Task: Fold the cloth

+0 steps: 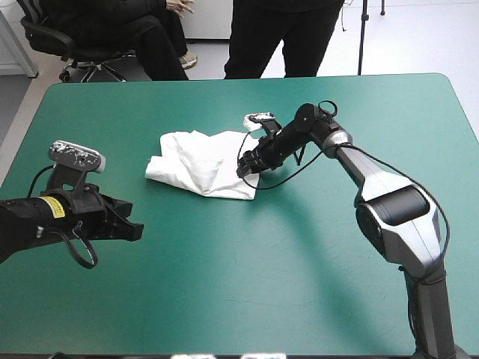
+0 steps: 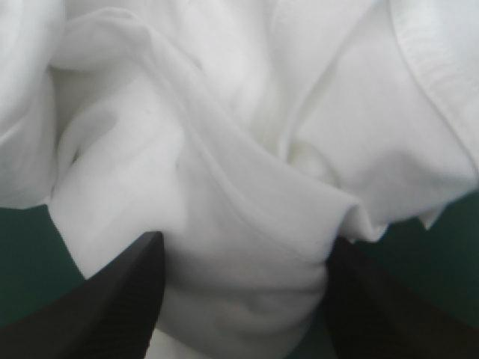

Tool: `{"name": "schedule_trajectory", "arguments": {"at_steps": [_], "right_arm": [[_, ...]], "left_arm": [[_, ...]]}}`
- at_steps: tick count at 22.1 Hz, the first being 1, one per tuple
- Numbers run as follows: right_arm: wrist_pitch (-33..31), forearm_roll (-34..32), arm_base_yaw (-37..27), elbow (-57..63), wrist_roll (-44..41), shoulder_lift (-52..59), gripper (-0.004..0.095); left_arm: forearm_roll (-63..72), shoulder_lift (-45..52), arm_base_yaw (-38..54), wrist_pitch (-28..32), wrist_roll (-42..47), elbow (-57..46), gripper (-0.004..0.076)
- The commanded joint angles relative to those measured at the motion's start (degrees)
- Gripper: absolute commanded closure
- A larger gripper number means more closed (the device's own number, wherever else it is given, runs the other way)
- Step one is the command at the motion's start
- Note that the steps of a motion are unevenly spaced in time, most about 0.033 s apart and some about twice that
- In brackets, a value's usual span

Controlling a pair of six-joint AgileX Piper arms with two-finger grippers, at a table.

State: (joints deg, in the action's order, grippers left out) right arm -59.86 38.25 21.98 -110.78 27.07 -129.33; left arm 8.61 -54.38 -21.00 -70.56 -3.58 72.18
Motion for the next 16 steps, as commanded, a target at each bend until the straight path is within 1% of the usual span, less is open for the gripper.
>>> {"name": "schedule_trajectory", "arguments": {"at_steps": [1, 2, 4, 6, 7, 8, 9, 10, 11, 12, 13, 16], "right_arm": [[0.5, 2.2, 1.1, -1.2, 0.0, 2.6, 0.0406], [1.0, 2.2, 1.1, -1.2, 0.0, 2.8, 0.0485], [1.4, 1.5, 1.0, -1.5, 0.0, 2.9, 0.0677], [0.9, -0.3, 0.8, -1.9, 0.0, 3.0, 0.0932], [-0.9, -1.9, 0.4, -2.0, -0.6, 3.1, 0.0919], [-2.4, -2.8, 0.1, -2.0, -0.7, 3.1, 0.0926], [-5.1, -5.2, -0.5, -2.0, -0.7, 3.1, 0.0925], [-6.3, -7.0, -0.8, -2.0, -0.9, 3.3, 0.0925], [-7.0, -11.9, -1.5, -1.9, -2.6, 4.1, 0.0925], [-7.1, -14.1, -1.9, -1.9, -3.2, 4.8, 0.0925], [-7.4, -17.8, -2.7, -1.4, -4.0, 6.5, 0.0925], [-6.1, -21.6, -6.2, 3.4, -5.0, 12.4, 0.0925]], "left_arm": [[0.9, 0.5, 0.0, -1.8, 0.6, 1.2, 0.0741], [0.9, 0.5, 0.0, -1.8, 0.6, 1.2, 0.0741], [0.9, 0.5, 0.0, -1.9, 0.6, 1.2, 0.0741], [0.9, 0.5, 0.0, -2.2, 0.6, 1.2, 0.0741], [0.9, 0.5, 0.0, -2.2, 0.6, 1.2, 0.0741], [0.9, 0.5, 0.0, -2.2, 0.6, 1.2, 0.0741], [0.6, 0.5, 0.0, -2.2, 0.6, 1.2, 0.0741], [0.5, 0.5, 0.0, -2.2, 0.6, 1.2, 0.0741], [0.5, 0.5, 0.0, -2.3, 0.6, 1.2, 0.0741], [0.5, 0.5, 0.0, -2.3, 0.6, 1.2, 0.0741], [0.5, 0.5, 0.0, -2.4, 0.6, 1.2, 0.0741], [0.5, 0.5, 0.0, -2.4, 0.6, 1.2, 0.0741]]}}
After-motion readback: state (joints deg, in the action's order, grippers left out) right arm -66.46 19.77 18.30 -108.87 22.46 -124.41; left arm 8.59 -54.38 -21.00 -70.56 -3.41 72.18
